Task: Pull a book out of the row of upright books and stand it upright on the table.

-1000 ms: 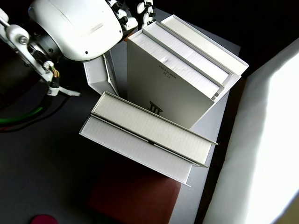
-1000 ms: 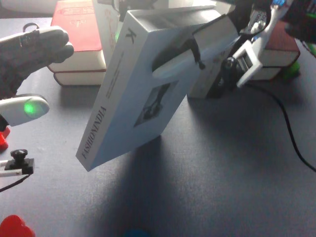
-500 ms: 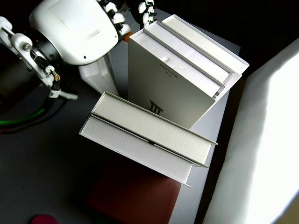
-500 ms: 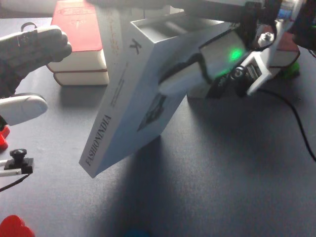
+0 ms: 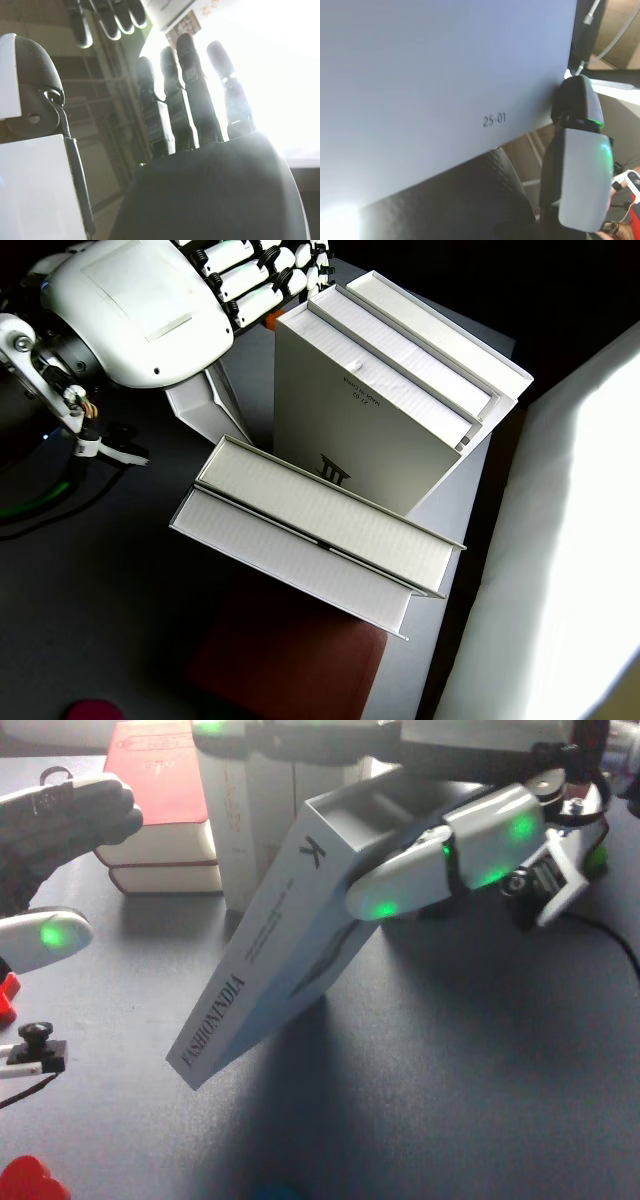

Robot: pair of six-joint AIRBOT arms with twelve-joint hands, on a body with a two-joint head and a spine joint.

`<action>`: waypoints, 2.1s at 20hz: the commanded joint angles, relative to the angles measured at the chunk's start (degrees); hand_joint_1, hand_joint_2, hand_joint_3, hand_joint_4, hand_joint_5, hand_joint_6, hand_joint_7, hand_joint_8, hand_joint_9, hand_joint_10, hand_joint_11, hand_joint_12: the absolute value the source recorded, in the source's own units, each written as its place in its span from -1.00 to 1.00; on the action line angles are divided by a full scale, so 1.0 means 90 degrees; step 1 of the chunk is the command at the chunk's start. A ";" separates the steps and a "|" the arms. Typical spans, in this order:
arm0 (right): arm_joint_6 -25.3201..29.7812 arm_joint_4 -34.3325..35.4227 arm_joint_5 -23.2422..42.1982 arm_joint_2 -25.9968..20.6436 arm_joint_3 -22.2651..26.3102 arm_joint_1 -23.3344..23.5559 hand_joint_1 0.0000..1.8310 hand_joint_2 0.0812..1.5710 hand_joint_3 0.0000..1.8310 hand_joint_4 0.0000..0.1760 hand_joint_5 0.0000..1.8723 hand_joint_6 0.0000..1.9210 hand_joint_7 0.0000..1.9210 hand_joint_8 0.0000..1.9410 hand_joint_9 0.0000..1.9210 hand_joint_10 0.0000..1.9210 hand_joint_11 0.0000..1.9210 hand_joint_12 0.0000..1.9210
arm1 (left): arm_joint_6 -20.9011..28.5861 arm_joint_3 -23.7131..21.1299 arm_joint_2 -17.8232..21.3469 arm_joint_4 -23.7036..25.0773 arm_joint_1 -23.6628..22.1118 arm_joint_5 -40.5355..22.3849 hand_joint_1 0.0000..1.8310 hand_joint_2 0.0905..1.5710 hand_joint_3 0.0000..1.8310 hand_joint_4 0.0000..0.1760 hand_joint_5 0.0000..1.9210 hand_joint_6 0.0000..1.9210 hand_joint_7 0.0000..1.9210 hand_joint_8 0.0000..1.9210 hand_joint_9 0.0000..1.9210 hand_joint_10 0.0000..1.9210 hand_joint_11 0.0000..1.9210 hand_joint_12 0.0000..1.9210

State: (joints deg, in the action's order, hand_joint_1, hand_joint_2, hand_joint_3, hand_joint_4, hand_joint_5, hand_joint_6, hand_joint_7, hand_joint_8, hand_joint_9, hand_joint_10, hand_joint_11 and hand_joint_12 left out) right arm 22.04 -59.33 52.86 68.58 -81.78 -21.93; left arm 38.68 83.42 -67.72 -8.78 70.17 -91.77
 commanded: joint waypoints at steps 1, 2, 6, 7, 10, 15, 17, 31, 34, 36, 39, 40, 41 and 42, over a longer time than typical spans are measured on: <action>0.0062 0.0567 0.0386 -0.0027 0.0038 0.0136 -0.94 0.42 -1.00 1.00 -1.00 -1.00 -1.00 -1.00 -1.00 -1.00 -1.00 -1.00 | 0.0075 -0.0031 -0.0026 -0.0177 -0.0040 -0.0730 0.22 0.03 -1.00 -1.00 -0.31 -1.00 -0.40 -1.00 -0.41 -1.00 -1.00 0.17; 0.0098 0.0555 0.0386 -0.0066 0.0063 0.0139 -0.97 0.47 -0.98 1.00 -1.00 -1.00 -1.00 -1.00 -1.00 -1.00 -1.00 -1.00 | 0.0075 -0.0037 -0.0027 -0.0177 -0.0036 -0.0735 0.23 0.04 -1.00 -1.00 -0.31 -1.00 -0.41 -1.00 -0.41 -1.00 -1.00 0.15; 0.0235 0.0535 0.0388 -0.0281 0.0185 0.0139 -0.99 0.34 -1.00 1.00 -1.00 -1.00 -1.00 -1.00 -1.00 -1.00 -1.00 -1.00 | 0.0075 -0.0053 -0.0036 -0.0192 -0.0017 -0.0747 0.23 0.03 -1.00 -1.00 -0.32 -1.00 -0.43 -1.00 -0.41 -1.00 -1.00 0.11; 0.0235 0.0535 0.0390 -0.0322 0.0216 0.0139 -0.94 0.30 -1.00 1.00 -1.00 -1.00 -1.00 -1.00 -1.00 -1.00 -1.00 -1.00 | 0.0075 -0.0053 -0.0046 -0.0201 0.0002 -0.0755 0.23 0.03 -1.00 -1.00 -0.32 -1.00 -0.43 -1.00 -0.42 -1.00 -1.00 0.13; 0.0235 0.0530 0.0449 -0.0370 0.0264 0.0139 -0.87 0.29 -1.00 1.00 -1.00 -1.00 -1.00 -1.00 -1.00 -1.00 -1.00 -1.00 | 0.0075 -0.0064 -0.0045 -0.0222 0.0020 -0.0754 0.23 0.03 -1.00 -1.00 -0.32 -1.00 -0.42 -1.00 -0.41 -1.00 -1.00 0.23; 0.0228 0.0578 0.0452 -0.0356 0.0197 0.0139 -0.90 0.29 -1.00 1.00 -1.00 -1.00 -1.00 -1.00 -1.00 -1.00 -1.00 -1.00 | 0.0075 -0.0027 -0.0059 -0.0257 0.0030 -0.0757 0.27 0.02 -1.00 -1.00 -0.32 -1.00 -0.43 -1.00 -0.41 -0.99 -1.00 0.22; 0.0228 0.0610 0.0445 -0.0356 0.0168 0.0138 -0.91 0.29 -1.00 1.00 -1.00 -1.00 -1.00 -1.00 -1.00 -1.00 -1.00 -1.00 | 0.0075 -0.0008 -0.0066 -0.0256 -0.0011 -0.0763 0.23 0.03 -1.00 -1.00 -0.36 -1.00 -0.43 -1.00 -0.43 -1.00 -1.00 0.18; -0.0606 0.1257 0.0059 -0.0778 0.0402 -0.0302 -0.85 0.36 -1.00 0.90 -1.00 -1.00 -1.00 -1.00 -1.00 -1.00 -1.00 -1.00 | 0.0075 0.0293 -0.0235 0.0328 -0.0494 -0.0318 0.04 -0.02 -1.00 -1.00 -0.69 -0.99 -0.71 -0.98 -0.72 -0.99 -1.00 0.16; -0.0606 0.1281 0.0058 -0.0804 0.0426 -0.0330 -0.85 0.40 -0.99 1.00 -1.00 -1.00 -1.00 -1.00 -1.00 -1.00 -1.00 -1.00 | 0.0075 0.0348 -0.0289 0.0435 -0.0592 -0.0260 0.00 0.00 -1.00 -1.00 -0.67 -1.00 -0.72 -1.00 -0.71 -0.99 -1.00 0.29; -0.0606 0.1281 0.0059 -0.0819 0.0443 -0.0334 -0.84 0.38 -1.00 1.00 -1.00 -1.00 -1.00 -1.00 -1.00 -1.00 -0.97 -0.99 | 0.0075 0.0358 -0.0290 0.0458 -0.0641 -0.0251 0.01 0.01 -1.00 -1.00 -0.69 -1.00 -0.73 -1.00 -0.74 -1.00 -1.00 0.26; -0.0606 0.1281 0.0060 -0.0861 0.0486 -0.0349 -0.82 0.31 -1.00 0.98 -1.00 -1.00 -1.00 -1.00 -1.00 -1.00 -0.96 -0.97 | 0.0075 0.0380 -0.0319 0.0487 -0.0657 -0.0232 0.01 0.00 -1.00 -1.00 -0.70 -1.00 -0.71 -0.99 -0.70 -0.99 -1.00 0.27; -0.0606 0.1281 0.0060 -0.0876 0.0499 -0.0361 -0.81 0.30 -1.00 1.00 -1.00 -1.00 -1.00 -1.00 -1.00 -1.00 -0.96 -0.97 | 0.0075 0.0378 -0.0318 0.0482 -0.0650 -0.0235 0.03 -0.03 -1.00 -1.00 -0.69 -1.00 -0.71 -1.00 -0.72 -1.00 -1.00 0.24; -0.0607 0.1281 0.0059 -0.0891 0.0508 -0.0374 -0.82 0.28 -1.00 1.00 -1.00 -1.00 -1.00 -1.00 -1.00 -1.00 -0.99 -0.83 | 0.0075 0.0378 -0.0315 0.0480 -0.0649 -0.0233 0.02 -0.03 -1.00 -1.00 -0.69 -1.00 -0.71 -1.00 -0.72 -1.00 -1.00 0.26; -0.0613 0.1281 0.0059 -0.0919 0.0518 -0.0393 -0.80 0.25 -1.00 1.00 -1.00 -1.00 -1.00 -1.00 -1.00 -1.00 -1.00 -0.75 | 0.0075 0.0385 -0.0314 0.0484 -0.0651 -0.0203 0.02 -0.03 -1.00 -1.00 -0.67 -0.99 -0.70 -1.00 -0.70 -0.99 -1.00 0.27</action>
State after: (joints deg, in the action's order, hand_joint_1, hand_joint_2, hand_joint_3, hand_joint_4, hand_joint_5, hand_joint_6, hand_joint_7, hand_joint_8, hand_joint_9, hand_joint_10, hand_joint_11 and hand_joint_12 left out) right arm 16.21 -52.40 49.12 60.34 -77.17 -25.98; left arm 38.70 86.65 -70.50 -2.44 64.86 -87.55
